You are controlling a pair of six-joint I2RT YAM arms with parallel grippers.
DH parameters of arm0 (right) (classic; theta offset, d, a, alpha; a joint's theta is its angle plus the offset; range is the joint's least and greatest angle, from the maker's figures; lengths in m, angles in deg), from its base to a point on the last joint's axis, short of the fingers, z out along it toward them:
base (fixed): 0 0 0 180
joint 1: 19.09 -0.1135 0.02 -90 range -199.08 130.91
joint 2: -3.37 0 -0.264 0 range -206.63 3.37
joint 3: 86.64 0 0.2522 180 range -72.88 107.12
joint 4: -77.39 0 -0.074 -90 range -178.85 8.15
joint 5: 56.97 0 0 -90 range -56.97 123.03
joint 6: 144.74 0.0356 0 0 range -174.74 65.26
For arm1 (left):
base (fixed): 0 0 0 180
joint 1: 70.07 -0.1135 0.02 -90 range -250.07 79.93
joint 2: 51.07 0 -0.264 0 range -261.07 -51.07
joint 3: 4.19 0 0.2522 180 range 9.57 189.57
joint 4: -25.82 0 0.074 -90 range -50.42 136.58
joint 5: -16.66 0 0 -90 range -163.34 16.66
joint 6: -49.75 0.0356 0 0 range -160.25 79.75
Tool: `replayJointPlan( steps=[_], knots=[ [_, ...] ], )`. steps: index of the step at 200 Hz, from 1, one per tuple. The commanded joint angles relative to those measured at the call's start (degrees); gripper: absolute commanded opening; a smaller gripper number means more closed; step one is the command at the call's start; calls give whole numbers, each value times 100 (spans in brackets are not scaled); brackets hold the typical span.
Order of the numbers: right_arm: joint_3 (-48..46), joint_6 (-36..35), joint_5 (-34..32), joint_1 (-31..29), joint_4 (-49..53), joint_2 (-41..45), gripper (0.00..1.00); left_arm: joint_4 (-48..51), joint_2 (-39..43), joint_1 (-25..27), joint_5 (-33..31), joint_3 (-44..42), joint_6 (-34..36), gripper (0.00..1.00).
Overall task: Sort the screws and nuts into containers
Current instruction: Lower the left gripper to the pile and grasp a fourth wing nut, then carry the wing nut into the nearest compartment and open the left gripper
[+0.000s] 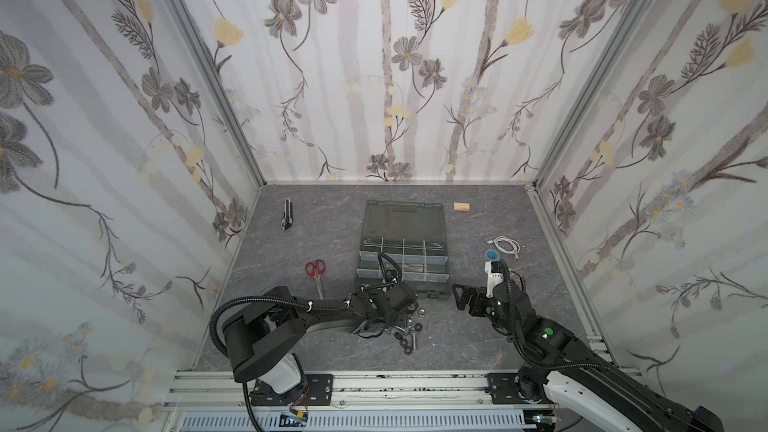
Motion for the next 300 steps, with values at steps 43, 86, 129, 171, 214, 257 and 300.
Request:
replayJointPlan(
  steps=[43,86,129,171,214,257,300],
  knots=[
    [-18,18,-7,6,-198,-26,100,252,-75,0,-274,7,-2,33],
    [-3,18,-18,5,-176,1,100,288,-217,0,-274,95,59,29],
    [-8,18,-21,8,-164,1,100,350,-181,0,-339,113,112,24],
    [-8,23,-26,4,-161,7,100,398,-114,1,-357,129,147,17],
    [-19,18,-31,8,-154,10,100,451,159,-4,-347,139,257,16],
    [-28,21,-47,0,-154,27,100,491,386,0,-207,239,482,16],
    [2,22,-40,5,-129,45,100,495,746,-3,-82,227,708,16]
  ],
)
